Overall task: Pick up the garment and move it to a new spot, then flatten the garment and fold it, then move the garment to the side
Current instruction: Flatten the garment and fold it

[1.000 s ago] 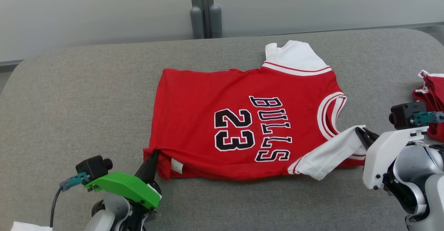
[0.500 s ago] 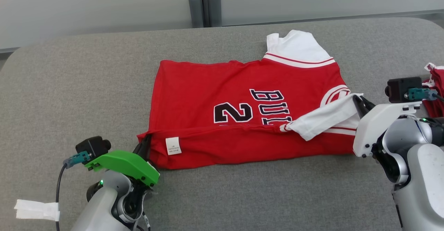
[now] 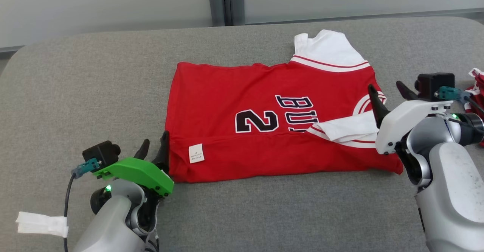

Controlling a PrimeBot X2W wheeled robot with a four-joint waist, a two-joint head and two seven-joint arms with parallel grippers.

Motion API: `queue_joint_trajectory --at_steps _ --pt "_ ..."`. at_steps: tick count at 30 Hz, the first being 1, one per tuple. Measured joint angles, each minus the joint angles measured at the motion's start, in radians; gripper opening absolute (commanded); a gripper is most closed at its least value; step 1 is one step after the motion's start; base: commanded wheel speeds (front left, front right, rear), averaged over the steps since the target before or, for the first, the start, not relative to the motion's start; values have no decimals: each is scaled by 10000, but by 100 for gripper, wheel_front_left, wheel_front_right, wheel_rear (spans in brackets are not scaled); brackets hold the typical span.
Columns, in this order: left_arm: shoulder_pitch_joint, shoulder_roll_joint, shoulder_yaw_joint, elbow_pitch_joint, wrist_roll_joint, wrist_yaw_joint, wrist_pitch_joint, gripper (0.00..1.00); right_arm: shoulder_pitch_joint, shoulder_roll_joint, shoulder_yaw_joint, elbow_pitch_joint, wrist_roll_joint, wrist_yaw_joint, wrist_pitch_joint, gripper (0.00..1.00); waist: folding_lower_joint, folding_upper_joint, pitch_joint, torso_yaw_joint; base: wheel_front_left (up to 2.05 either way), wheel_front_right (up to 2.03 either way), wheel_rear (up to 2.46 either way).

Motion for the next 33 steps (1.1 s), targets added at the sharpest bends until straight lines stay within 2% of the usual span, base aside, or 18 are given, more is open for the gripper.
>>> queue_joint_trajectory --at_steps 5,8,13,18,21,25,33 --pt "408 343 234 -69 422 167 -825 100 666 42 -464 -629 23 0 -477 100 0 0 -145 31 0 0 0" --pt "992 522 336 -441 851 481 -1020 100 1451 82 -782 -1154 -75 0 -171 100 0 0 -243 28 0 0 0" --pt "1838 445 276 -1850 2247 1225 -1087 100 3017 268 -1388 -1939 -606 0 1005 100 0 0 -336 8 0 0 0" --pt "2097 291 -554 -2426 3845 1900 -1099 100 3516 566 -1881 -2268 -1256 0 1313 100 0 0 -243 -20 0 0 0" --pt "2034 274 -1037 -1965 4358 2163 -951 100 3416 681 -1946 -1992 -1452 0 1310 100 0 0 -126 -56 0 0 0" --pt "1772 267 -1131 -1290 4698 2506 -940 100 2939 777 -1779 -1331 -1492 0 1287 100 0 0 28 -116 0 0 0" --pt "1384 207 -1371 -453 4918 2504 -963 100 2138 807 -1716 349 -1636 0 986 100 0 0 271 10 0 0 0"
